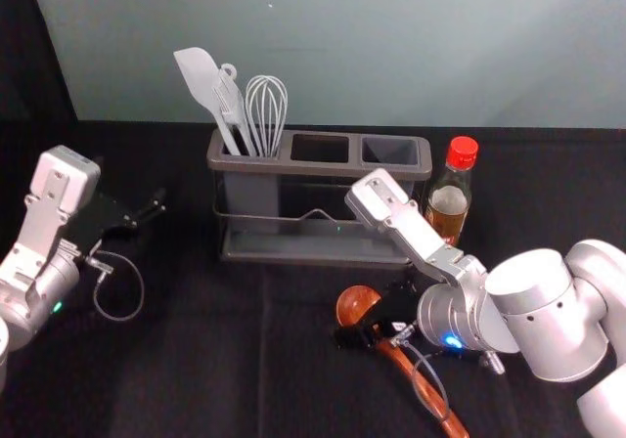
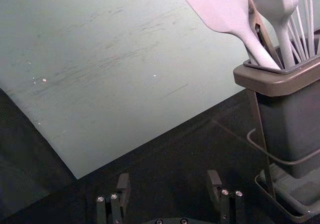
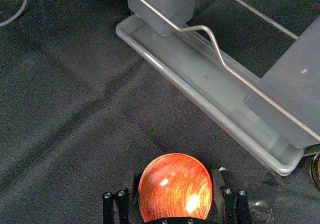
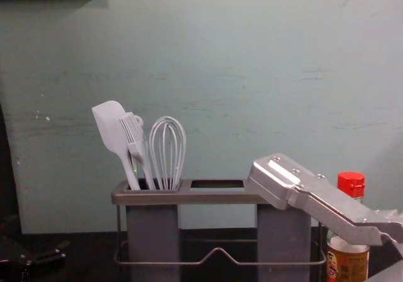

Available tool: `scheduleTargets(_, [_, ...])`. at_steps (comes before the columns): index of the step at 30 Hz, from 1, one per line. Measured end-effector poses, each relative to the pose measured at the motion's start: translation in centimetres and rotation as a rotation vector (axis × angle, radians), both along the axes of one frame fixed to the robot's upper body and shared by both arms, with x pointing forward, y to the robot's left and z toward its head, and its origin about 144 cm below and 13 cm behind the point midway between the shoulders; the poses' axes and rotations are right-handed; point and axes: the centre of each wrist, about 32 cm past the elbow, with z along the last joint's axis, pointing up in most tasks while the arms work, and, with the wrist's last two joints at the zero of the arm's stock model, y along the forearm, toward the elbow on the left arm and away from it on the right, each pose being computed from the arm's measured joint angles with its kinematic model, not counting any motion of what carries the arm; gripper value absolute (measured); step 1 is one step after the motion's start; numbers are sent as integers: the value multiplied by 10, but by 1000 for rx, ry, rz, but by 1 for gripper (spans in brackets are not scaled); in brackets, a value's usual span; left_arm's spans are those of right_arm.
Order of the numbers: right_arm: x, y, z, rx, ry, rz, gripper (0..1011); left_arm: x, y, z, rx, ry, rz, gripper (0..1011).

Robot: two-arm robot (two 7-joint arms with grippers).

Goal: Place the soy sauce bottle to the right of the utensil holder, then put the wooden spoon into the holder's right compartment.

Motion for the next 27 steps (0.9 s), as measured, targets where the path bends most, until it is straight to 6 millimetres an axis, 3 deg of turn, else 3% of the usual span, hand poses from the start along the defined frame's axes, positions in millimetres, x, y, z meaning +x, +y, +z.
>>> scheduleTargets(5, [0,-1,0,1,-1,-2,841,0,0,0,0,0,0,1005])
scheduleTargets(17, [-19,-14,26,49,-87,5,840,0,0,0,0,0,0,1005])
scheduleTargets(27, [-52,-41,44,247,-267,40,840,0,0,0,0,0,0,1005])
